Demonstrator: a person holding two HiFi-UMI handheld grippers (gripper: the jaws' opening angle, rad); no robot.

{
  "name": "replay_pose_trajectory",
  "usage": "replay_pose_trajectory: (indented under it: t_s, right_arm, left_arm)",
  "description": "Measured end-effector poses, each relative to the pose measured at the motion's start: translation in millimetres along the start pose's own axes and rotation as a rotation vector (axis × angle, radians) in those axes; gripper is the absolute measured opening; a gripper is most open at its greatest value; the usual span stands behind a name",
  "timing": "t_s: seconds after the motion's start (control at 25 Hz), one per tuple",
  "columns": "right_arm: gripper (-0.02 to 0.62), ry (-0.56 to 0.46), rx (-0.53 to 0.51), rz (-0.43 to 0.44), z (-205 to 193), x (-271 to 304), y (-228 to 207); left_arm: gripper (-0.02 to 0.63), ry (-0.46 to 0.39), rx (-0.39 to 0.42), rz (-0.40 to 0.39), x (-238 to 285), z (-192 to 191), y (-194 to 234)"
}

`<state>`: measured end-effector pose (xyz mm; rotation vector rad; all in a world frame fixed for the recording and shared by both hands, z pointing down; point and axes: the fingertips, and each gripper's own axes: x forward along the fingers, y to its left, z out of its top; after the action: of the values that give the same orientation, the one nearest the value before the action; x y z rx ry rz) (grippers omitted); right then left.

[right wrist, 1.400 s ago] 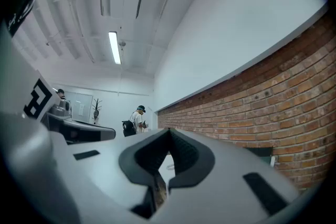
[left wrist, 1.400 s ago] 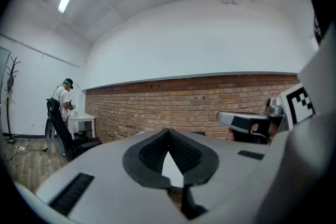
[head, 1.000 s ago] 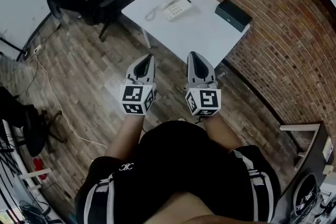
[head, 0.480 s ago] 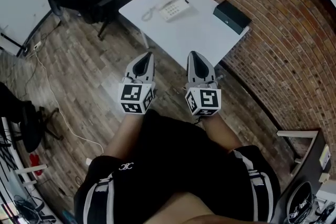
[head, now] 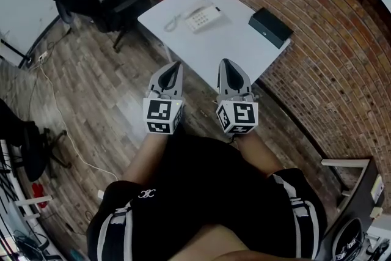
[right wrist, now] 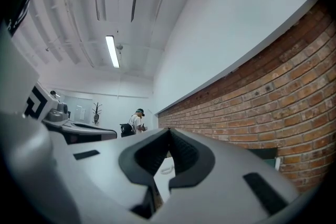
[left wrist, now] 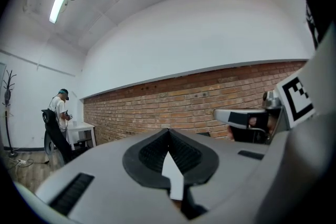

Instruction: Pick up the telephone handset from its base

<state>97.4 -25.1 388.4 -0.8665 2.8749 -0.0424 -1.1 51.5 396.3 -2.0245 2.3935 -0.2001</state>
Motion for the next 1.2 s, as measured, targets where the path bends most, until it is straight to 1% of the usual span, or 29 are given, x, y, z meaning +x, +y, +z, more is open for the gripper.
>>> replay_pose_trajectory:
  t_s: [0.12,0.28,0.36,0.64,0.96,1.2]
  right_arm:
    - [-0.002,-0.015,0.020,-0.014,4,17,-1]
    - [-0.002,-0.006,-0.027,-0.010,-4,41,-11]
    - [-0.002,0.000,-0.032,-0.017,-7,55,-18]
    - [-0.002,0.008,0.017,-0.068,-19,123,-34]
    - [-0.002,0.029,-0.019,-0.126,-22,218,-33]
    - [-0.002,0.063,-0.034,-0.208,-30,271,-40]
  left_arm:
    - [0.002,-0.013,-0.015,-0.004,16,2,14]
    - [0.002,-0.017,-0.041,-0.009,42,-1,32]
    - [0.002,-0.009,-0.047,-0.014,57,-4,40]
    - [0.002,0.015,-0.063,-0.046,118,-11,83]
    - [0.002,0.038,-0.056,-0.131,194,-1,159]
    - [0.002,0.077,-0.068,-0.218,252,-7,204]
